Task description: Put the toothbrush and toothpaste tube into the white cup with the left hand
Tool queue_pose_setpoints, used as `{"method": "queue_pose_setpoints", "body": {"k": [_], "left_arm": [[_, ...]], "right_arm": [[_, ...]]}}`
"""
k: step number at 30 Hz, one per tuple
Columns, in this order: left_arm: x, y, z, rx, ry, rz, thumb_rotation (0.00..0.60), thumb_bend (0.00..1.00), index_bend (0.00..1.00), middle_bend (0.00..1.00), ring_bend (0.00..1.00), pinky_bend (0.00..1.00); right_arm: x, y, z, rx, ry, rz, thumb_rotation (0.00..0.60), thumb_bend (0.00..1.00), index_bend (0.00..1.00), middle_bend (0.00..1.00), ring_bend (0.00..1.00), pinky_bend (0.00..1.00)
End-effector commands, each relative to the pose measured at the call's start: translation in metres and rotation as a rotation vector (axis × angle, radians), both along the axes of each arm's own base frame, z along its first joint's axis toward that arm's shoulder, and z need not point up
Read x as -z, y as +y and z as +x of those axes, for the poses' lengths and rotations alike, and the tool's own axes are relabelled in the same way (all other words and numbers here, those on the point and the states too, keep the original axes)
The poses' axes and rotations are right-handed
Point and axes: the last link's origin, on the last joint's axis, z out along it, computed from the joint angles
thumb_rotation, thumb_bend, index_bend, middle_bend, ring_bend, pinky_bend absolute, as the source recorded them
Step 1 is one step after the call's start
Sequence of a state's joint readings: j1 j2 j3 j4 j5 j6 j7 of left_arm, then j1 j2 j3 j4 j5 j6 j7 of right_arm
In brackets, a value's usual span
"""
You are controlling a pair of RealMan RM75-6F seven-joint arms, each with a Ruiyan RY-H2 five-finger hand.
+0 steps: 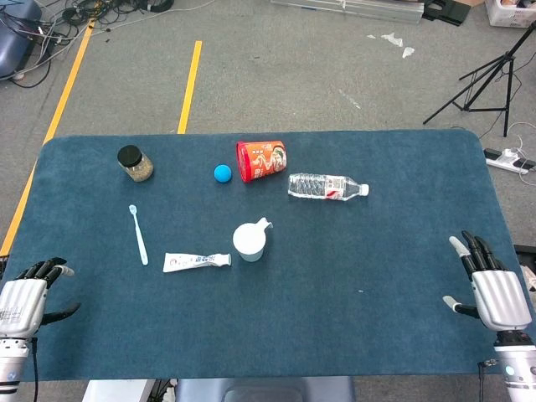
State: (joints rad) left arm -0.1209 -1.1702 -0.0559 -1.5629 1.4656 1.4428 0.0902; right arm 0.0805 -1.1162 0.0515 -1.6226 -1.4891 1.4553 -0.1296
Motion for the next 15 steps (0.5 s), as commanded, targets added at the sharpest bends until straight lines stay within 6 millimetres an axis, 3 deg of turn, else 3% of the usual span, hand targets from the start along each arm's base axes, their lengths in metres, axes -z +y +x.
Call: {"method": "queue_pose_setpoints", "body": {"k": [1, 12, 15], "left_arm": [[0.002, 0.000, 0.001, 0.013, -0.015, -0.009, 0.600, 0.00, 0.42, 0.30, 0.29, 0.40], [0.006, -0.003, 0.003, 0.016, 0.002, -0.017, 0.600, 0.00, 0.41, 0.35, 0.31, 0.40], [0.005, -0.004, 0.010, 0.068, 0.003, 0.006, 0.600, 0.03, 0.34, 0.41, 0.35, 0.43]], "right_arm": [[0.000, 0.001, 0.001, -0.007, 0.002, 0.003, 0.600, 0.00, 0.00, 0.00, 0.00, 0.36], [-0.002, 0.003, 0.002, 0.001, -0.015, -0.006, 0.600, 0.00, 0.00, 0.00, 0.00, 0.36], [-0.003, 0.005, 0.002, 0.001, -0.017, -0.013, 0.600, 0.00, 0.00, 0.00, 0.00, 0.36]]}}
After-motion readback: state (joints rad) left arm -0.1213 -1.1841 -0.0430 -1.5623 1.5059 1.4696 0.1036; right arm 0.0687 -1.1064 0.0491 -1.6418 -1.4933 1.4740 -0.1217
